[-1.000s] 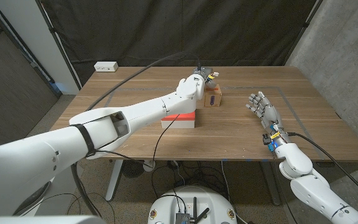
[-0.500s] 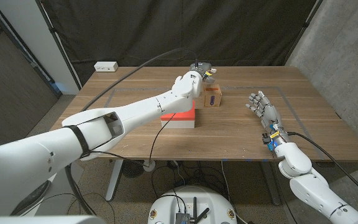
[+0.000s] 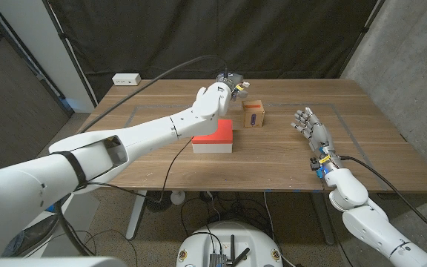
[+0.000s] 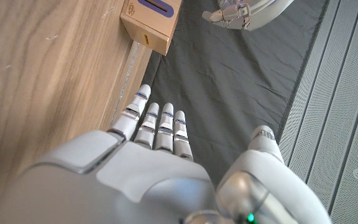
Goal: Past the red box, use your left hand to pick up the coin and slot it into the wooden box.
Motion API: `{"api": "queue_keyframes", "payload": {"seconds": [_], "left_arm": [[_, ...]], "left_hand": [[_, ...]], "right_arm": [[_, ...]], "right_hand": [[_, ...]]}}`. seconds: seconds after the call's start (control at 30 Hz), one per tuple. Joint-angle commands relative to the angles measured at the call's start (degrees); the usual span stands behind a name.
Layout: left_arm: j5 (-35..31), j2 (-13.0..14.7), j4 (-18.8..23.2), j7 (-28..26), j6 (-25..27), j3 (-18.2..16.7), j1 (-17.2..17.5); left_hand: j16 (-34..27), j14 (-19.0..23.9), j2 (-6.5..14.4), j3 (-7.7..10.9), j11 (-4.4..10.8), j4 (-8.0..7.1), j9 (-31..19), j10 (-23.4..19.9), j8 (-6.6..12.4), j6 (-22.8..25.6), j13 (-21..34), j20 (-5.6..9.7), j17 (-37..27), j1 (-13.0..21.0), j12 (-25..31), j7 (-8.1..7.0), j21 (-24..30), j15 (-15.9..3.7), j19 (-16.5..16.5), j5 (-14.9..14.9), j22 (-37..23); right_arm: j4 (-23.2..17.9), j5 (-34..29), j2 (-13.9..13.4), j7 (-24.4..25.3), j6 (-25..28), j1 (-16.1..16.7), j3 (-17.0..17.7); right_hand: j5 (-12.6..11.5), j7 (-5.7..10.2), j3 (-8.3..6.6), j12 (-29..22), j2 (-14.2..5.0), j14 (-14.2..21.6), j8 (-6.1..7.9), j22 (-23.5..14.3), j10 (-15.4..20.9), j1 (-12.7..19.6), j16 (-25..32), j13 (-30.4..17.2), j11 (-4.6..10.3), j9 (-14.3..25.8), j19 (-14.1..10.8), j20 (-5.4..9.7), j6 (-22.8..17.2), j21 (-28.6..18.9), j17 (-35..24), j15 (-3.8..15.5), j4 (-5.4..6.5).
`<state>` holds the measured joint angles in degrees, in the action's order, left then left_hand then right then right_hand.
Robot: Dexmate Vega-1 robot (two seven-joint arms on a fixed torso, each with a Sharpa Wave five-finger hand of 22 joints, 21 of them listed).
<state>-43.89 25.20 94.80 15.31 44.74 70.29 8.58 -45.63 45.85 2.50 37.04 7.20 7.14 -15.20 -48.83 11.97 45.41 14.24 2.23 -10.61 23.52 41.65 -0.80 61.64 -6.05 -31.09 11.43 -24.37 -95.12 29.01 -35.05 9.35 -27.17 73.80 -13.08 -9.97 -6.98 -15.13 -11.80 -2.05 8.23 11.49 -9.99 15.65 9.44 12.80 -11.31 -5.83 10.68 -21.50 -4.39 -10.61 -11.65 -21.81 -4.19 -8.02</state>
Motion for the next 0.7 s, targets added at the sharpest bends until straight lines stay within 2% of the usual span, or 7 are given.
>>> {"api": "queue_keyframes", "payload": {"seconds": [0.03,0.2,0.23,0.3,0.37,0.43,0.7], "left_arm": [[-10.1,6.6,8.3,10.2,1.1,-1.1,2.7],[-10.3,9.8,13.2,7.3,0.6,-6.6,8.9],[-9.7,10.6,14.4,6.4,0.3,-8.0,10.4],[-8.0,12.0,16.6,3.8,-0.2,-11.2,13.9],[-5.7,13.2,18.4,0.8,-1.2,-14.6,17.4],[-2.4,14.2,19.9,-3.2,-2.6,-18.4,21.4],[17.1,16.9,20.8,-19.4,-16.7,-34.5,36.0]], "left_hand": [[8.6,-7.6,-0.3,1.94,-1.89,1.25,0.7,9.8,0.42,-3.4,-1.8,-2.52,0.4,-3.5,-7.7,-0.47,-4.3,-0.39,8.7,-0.3,5.3],[14.9,-14.9,-0.7,3.10,-3.80,2.25,1.2,17.0,-0.29,-7.9,-2.2,-4.67,0.3,-4.5,-12.9,-0.12,-8.2,1.27,15.3,-0.3,9.8],[16.5,-16.5,-1.0,3.35,-4.71,2.49,1.4,19.9,-0.40,-9.1,-2.3,-5.03,0.4,-4.5,-14.8,0.15,-9.2,1.91,16.7,-0.3,11.1],[19.0,-20.0,-1.5,3.51,-4.87,2.84,1.7,21.8,-0.84,-11.4,-2.4,-5.22,0.5,-4.2,-16.3,1.23,-10.6,2.49,18.7,-0.3,12.6],[20.7,-21.8,-2.0,3.61,-5.21,3.00,2.0,23.5,-1.02,-13.1,-2.5,-4.75,0.6,-3.7,-17.7,1.75,-11.9,2.28,20.5,-0.3,13.5],[22.3,-23.4,-2.4,3.58,-4.99,3.07,2.3,24.6,-1.11,-14.6,-2.7,-3.43,0.7,-3.1,-18.8,1.89,-13.2,2.50,22.2,-0.3,14.2],[26.1,-27.5,-2.8,1.79,-8.55,2.62,3.4,28.8,-1.47,-19.5,-3.0,0.49,0.5,-2.2,-22.8,4.39,-18.0,3.36,26.8,-0.6,14.8]], "right_arm": [[-1.4,-2.0,0.8,1.7,1.2,-0.8,-1.5],[-1.8,-3.3,1.3,2.4,1.7,-1.6,-2.4],[-1.9,-3.7,1.4,2.5,1.7,-1.7,-2.7],[-2.2,-4.3,1.7,2.9,1.9,-2.1,-3.1],[-2.3,-4.8,2.0,3.1,2.0,-2.5,-3.6],[-2.4,-5.3,2.3,3.3,2.1,-2.8,-4.0],[-2.9,-6.9,2.7,4.0,3.5,-4.1,-5.4]], "right_hand": [[-0.1,0.26,-0.24,0.0,-0.09,0.3,-0.12,-0.2,0.3,0.0,0.4,-0.2,-0.07,0.1,-0.3,-0.09,-0.2,-0.1,0.0,0.07,-0.24],[-0.1,0.36,-0.24,0.0,-0.08,0.3,-0.12,-0.2,0.3,0.0,0.4,-0.2,0.04,0.1,-0.3,-0.12,-0.2,-0.1,0.0,0.08,-0.24],[-0.1,0.40,-0.24,0.0,-0.08,0.3,-0.12,-0.2,0.3,0.0,0.4,-0.3,0.05,0.1,-0.3,-0.14,-0.2,-0.1,0.0,0.05,-0.25],[-0.1,0.47,-0.23,0.0,-0.07,0.3,-0.13,-0.2,0.3,0.0,0.4,-0.3,0.03,0.1,-0.3,-0.16,-0.2,-0.1,0.0,0.04,-0.25],[-0.1,0.55,-0.23,0.0,-0.06,0.3,-0.12,-0.2,0.3,0.0,0.4,-0.3,0.05,0.1,-0.2,-0.19,-0.2,0.0,0.0,0.08,-0.25],[-0.1,0.51,-0.22,0.0,-0.05,0.3,-0.11,-0.2,0.2,0.0,0.4,-0.3,0.14,0.1,-0.1,-0.12,-0.3,0.0,0.0,0.10,-0.24],[-0.1,0.97,-0.16,0.4,0.05,-1.1,-0.17,-0.2,-0.7,-0.1,-0.2,-0.3,0.53,0.1,1.3,0.16,-0.1,0.5,0.0,0.36,-0.23]]}}
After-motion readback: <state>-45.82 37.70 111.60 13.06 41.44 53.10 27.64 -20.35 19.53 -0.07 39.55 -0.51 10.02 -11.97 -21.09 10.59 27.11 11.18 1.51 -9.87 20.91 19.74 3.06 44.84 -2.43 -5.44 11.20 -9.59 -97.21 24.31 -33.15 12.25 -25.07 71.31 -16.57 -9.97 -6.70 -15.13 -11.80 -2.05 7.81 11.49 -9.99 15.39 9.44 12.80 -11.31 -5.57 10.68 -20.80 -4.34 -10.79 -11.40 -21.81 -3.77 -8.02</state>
